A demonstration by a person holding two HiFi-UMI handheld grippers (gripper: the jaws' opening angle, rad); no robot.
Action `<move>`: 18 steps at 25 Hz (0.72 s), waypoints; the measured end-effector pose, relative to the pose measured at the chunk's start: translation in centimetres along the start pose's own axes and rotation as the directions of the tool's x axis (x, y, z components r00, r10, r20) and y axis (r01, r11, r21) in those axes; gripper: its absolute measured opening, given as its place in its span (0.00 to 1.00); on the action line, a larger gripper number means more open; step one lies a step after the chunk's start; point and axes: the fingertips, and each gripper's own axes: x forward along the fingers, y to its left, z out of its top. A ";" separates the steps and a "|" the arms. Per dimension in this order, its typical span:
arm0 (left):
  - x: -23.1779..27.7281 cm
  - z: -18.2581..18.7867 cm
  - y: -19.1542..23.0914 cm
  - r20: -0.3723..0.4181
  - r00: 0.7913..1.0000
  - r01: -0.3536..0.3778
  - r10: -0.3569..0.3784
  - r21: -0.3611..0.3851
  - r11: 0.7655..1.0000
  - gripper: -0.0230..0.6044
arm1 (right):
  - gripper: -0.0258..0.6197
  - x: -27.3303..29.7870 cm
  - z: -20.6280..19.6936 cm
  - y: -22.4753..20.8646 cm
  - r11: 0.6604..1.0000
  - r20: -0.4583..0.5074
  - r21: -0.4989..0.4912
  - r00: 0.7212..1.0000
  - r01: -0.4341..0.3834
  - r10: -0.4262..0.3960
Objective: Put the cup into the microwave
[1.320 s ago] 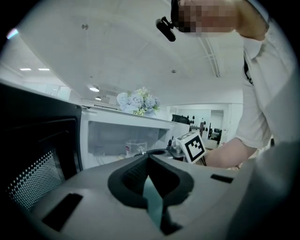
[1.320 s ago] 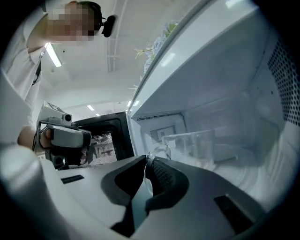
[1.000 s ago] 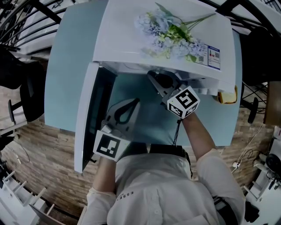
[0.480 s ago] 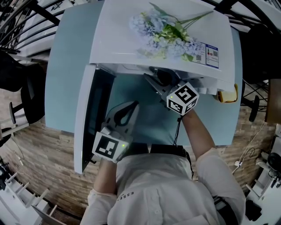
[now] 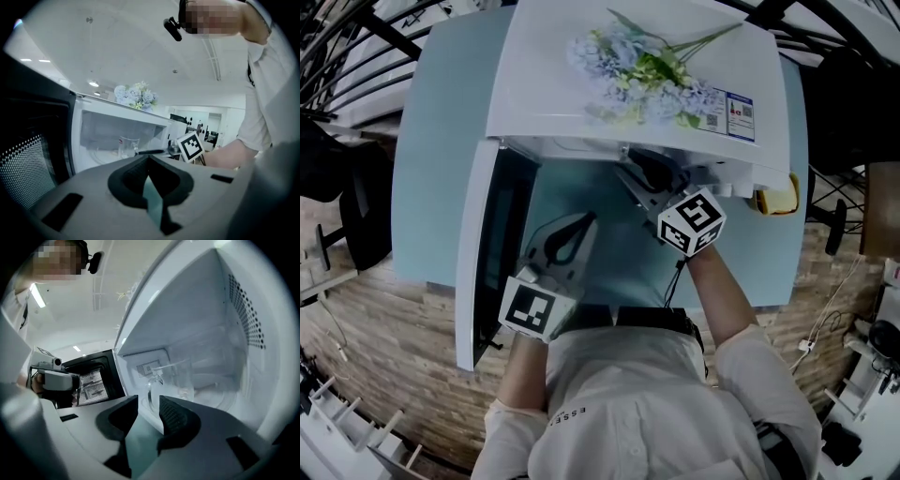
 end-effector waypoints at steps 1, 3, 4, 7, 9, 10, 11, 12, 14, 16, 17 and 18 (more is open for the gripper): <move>0.0 0.2 -0.1 0.003 1.000 0.004 -0.004 0.008 1.000 0.04 | 0.24 -0.5 0.2 0.1 1.000 0.007 -0.002 1.000 0.017 -0.017; -0.1 0.7 -0.4 0.008 1.000 0.009 -0.009 0.023 1.000 0.04 | 0.24 -1.6 0.9 0.4 0.998 0.035 -0.015 0.997 0.069 -0.069; -0.1 1.0 -0.6 0.011 1.000 0.011 -0.012 0.029 1.000 0.04 | 0.24 -2.2 1.4 0.6 0.995 0.052 -0.022 0.994 0.095 -0.094; -0.6 2.2 -1.1 0.031 0.999 0.019 -0.021 0.055 0.998 0.04 | 0.24 -3.7 3.0 1.8 0.990 0.093 -0.036 0.987 0.134 -0.130; -1.1 3.2 -1.5 0.054 0.998 0.024 -0.028 0.074 0.997 0.04 | 0.24 -4.6 4.2 2.8 0.988 0.115 -0.057 0.984 0.142 -0.135; -1.5 3.7 -1.7 0.063 0.998 0.024 -0.029 0.081 0.996 0.04 | 0.24 -5.1 4.9 3.4 0.986 0.125 -0.068 0.982 0.150 -0.140; -1.9 4.2 -1.9 0.069 0.997 0.023 -0.029 0.086 0.996 0.04 | 0.24 -5.6 5.5 3.9 0.984 0.134 -0.076 0.979 0.162 -0.151; -2.4 4.6 -2.1 0.074 0.997 0.021 -0.027 0.092 0.996 0.04 | 0.24 -6.2 6.1 4.3 0.981 0.143 -0.079 0.976 0.179 -0.166; -3.2 5.5 -2.4 0.086 0.996 0.017 -0.027 0.116 0.993 0.04 | 0.20 -7.2 7.4 5.1 0.975 0.158 -0.073 0.968 0.208 -0.194; -3.9 6.4 -2.5 0.100 0.995 0.015 -0.031 0.150 0.989 0.04 | 0.14 -8.1 8.7 5.8 0.972 0.178 -0.076 0.962 0.223 -0.207; -4.2 7.0 -2.5 0.106 0.994 0.011 -0.028 0.154 0.988 0.04 | 0.11 -8.5 9.5 6.3 0.970 0.188 -0.083 0.960 0.228 -0.209; -4.6 7.5 -2.5 0.113 0.993 0.006 -0.023 0.153 0.988 0.04 | 0.09 -8.9 10.2 6.8 0.969 0.197 -0.090 0.958 0.229 -0.208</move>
